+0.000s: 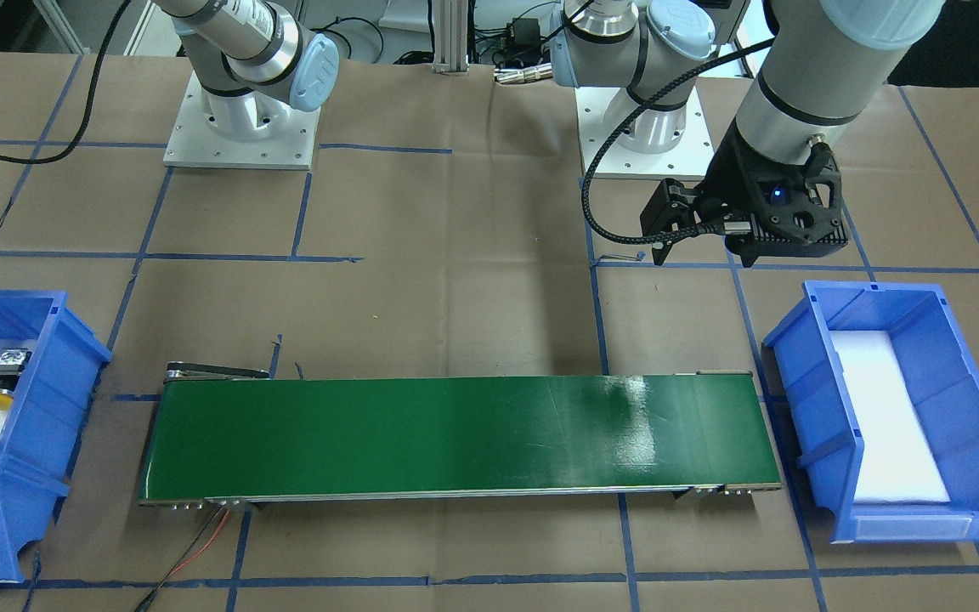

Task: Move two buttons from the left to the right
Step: 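Release the red button in the bin and raise the right gripper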

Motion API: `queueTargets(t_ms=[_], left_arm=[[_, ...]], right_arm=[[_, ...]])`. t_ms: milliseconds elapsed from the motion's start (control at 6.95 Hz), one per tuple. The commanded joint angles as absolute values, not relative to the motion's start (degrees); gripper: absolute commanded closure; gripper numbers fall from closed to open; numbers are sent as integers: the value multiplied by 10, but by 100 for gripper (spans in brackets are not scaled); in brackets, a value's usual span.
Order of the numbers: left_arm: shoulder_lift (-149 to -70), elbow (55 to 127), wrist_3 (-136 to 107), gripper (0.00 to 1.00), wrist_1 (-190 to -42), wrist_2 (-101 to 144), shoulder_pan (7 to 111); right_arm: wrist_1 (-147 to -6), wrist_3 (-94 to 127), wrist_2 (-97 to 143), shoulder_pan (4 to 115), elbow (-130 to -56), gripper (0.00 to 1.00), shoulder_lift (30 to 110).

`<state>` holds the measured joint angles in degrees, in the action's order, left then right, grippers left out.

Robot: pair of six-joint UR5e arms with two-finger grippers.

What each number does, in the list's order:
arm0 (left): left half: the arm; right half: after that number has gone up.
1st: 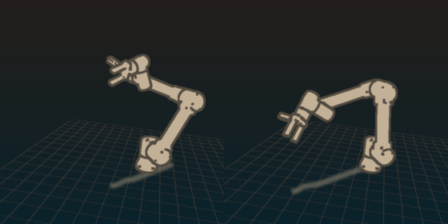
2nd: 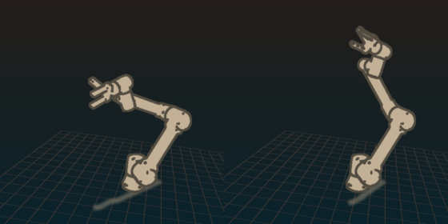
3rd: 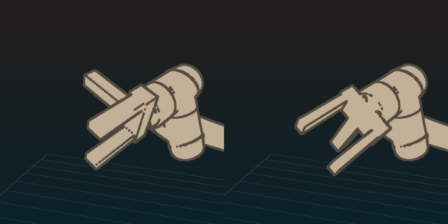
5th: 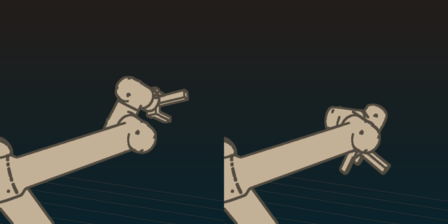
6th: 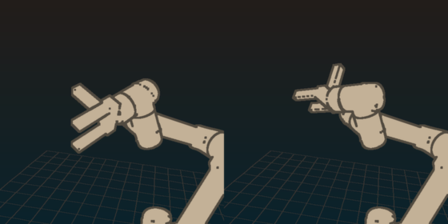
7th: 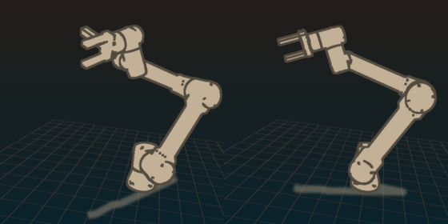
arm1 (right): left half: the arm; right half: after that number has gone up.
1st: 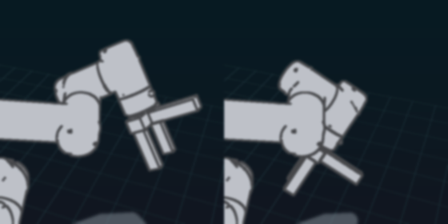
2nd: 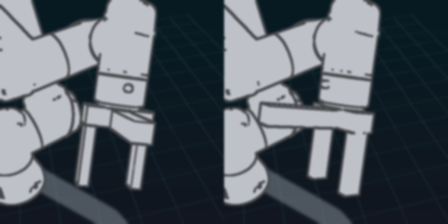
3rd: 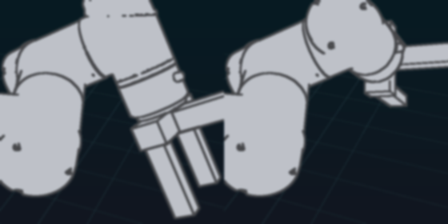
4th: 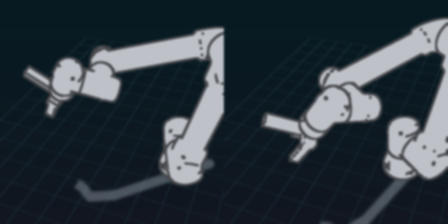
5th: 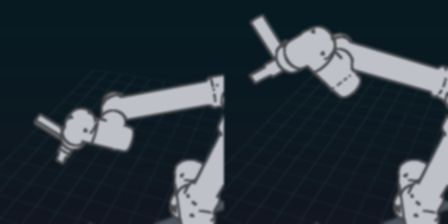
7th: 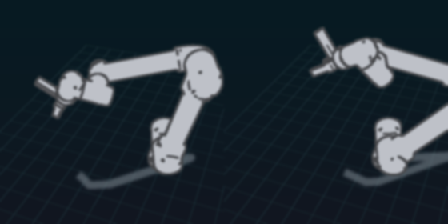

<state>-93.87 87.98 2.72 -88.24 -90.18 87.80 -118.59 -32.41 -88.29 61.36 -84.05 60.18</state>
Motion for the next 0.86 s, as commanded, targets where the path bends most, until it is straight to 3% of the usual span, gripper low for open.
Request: queueTargets(t_ms=[0,288,720], left_arm=[[-939,880,27,0,-882,-902,878],[-939,880,27,0,-882,-902,878],[-939,879,27,0,-882,-902,878]], right_arm=[[-1182,-324,-881,619,-842,0,672],[-1152,-274,-885,662,-847,0,751],[-956,-68,-889,773,-851,0,853]])
